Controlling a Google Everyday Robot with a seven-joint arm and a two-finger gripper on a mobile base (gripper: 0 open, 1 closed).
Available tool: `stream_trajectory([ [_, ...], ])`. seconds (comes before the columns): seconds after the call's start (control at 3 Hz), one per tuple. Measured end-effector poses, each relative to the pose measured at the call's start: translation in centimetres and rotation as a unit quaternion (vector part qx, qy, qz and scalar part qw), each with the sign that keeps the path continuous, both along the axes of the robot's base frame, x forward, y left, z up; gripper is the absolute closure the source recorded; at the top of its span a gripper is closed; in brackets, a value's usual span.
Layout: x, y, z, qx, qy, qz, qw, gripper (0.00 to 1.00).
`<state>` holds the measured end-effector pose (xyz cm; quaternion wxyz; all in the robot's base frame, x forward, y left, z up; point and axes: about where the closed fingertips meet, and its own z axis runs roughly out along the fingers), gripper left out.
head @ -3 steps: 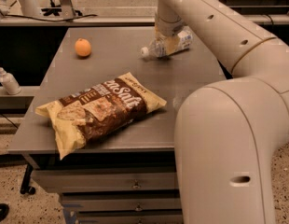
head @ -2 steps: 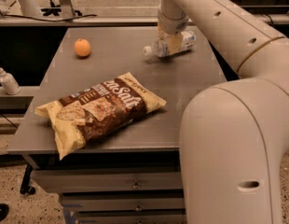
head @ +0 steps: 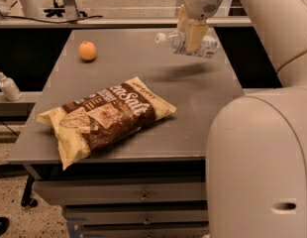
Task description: Place blue plastic bottle upright
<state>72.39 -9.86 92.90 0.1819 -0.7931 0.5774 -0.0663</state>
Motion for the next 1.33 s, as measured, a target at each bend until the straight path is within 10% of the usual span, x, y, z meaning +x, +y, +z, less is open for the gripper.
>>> stream_trajectory([
  [0.33,-3.2,0.2,3.7,0.105,0.038,-0.035,0.9931,1.00],
  [0.67,-4.7,1.3,6.1,0.224,0.077,-0.065,0.9694,1.00],
  [1.33,-5.7,2.3,7.9,0.420,0.172,-0.104,0.8848,1.00],
])
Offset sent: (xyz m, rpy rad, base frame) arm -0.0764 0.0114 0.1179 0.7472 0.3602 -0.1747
